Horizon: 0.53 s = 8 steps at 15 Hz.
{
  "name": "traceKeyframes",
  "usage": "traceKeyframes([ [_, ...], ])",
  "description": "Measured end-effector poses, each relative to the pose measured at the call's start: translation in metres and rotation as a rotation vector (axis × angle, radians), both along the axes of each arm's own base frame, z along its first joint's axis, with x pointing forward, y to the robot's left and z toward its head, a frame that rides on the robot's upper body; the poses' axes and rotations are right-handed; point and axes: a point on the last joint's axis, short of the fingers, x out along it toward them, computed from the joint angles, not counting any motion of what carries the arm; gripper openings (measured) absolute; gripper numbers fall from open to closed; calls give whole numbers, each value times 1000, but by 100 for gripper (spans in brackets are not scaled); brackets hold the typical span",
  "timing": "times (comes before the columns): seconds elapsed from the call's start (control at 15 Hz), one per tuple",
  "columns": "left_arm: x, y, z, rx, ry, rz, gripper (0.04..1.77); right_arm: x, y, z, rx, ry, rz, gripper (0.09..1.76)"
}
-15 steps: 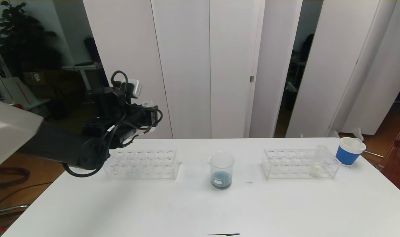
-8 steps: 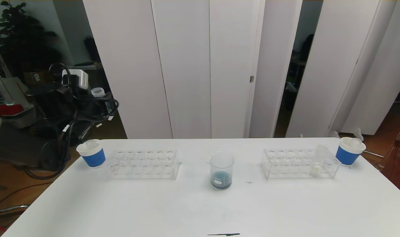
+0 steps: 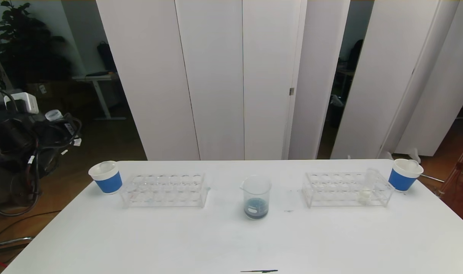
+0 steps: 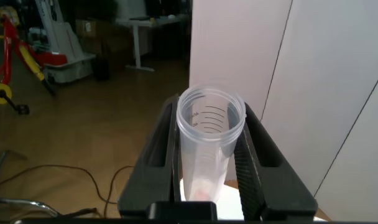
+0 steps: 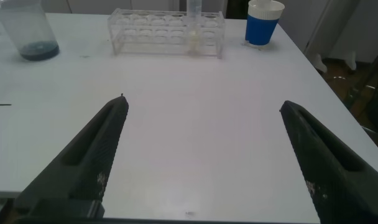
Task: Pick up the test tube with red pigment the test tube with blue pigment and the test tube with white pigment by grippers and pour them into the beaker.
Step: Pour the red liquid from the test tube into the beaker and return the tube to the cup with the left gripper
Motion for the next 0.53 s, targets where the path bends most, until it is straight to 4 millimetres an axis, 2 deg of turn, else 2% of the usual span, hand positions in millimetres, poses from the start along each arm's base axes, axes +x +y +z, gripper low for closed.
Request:
traceKeyframes([
  [0.2, -1, 15, -22, -73, 52, -30, 58, 0, 0, 0, 0, 0, 0, 175],
  [0.53, 0, 23, -51, -158, 113, -66, 58, 0, 0, 0, 0, 0, 0, 175],
])
